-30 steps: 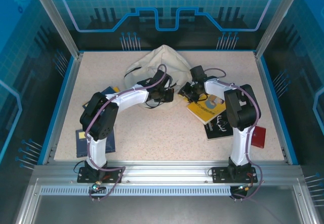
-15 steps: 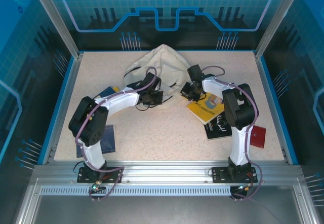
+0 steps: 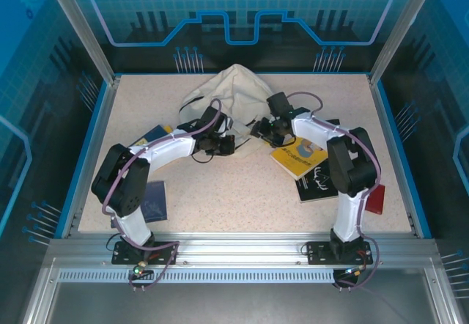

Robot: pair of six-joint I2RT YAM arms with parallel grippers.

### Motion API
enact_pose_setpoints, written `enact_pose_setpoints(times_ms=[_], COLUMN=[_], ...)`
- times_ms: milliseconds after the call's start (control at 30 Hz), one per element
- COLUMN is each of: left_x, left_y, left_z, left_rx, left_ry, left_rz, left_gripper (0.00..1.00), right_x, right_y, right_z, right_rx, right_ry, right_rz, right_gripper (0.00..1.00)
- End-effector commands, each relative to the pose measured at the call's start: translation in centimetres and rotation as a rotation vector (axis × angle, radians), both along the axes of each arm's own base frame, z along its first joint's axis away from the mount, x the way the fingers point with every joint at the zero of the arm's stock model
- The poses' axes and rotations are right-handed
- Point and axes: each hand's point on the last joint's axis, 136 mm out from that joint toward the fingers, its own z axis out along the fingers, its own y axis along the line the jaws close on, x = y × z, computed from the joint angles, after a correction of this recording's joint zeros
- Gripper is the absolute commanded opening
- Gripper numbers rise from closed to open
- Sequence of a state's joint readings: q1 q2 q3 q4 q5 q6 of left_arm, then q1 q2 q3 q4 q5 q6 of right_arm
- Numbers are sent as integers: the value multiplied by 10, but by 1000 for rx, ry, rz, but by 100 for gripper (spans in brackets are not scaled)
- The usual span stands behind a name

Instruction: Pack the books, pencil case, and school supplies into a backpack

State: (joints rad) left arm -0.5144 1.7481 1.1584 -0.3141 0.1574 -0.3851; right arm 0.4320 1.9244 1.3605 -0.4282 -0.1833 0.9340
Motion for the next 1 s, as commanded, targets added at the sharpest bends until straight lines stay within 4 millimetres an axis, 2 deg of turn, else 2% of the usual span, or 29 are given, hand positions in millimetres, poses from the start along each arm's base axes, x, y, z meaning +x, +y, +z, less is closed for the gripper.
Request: enact_pose_setpoints(times_ms=[0, 133, 400, 533, 767, 967], left_x=[-11, -12, -15, -16, -15, -15], left_y=[-21, -18, -9, -9, -7, -4], left_z=[10, 7, 0, -2, -2, -5], left_rx=[-85, -73, -57, -55, -49, -28], left_ry=[-10, -21, -25, -21, -23, -21], left_rz=[-90, -66, -28, -26, -21, -9], left_gripper=[0, 0, 0, 0, 0, 0], right_x=[-24, -27, -28, -32, -36, -37], right_y=[37, 48, 39, 34, 33, 27], right_z=[12, 0, -20, -26, -36, -37], right_rx=[95, 99, 44, 19, -2, -20], right_ry=[36, 81, 125, 141, 183, 170], right_rz=[42, 13, -38, -46, -48, -56], right_gripper=[55, 53, 43, 43, 16, 2])
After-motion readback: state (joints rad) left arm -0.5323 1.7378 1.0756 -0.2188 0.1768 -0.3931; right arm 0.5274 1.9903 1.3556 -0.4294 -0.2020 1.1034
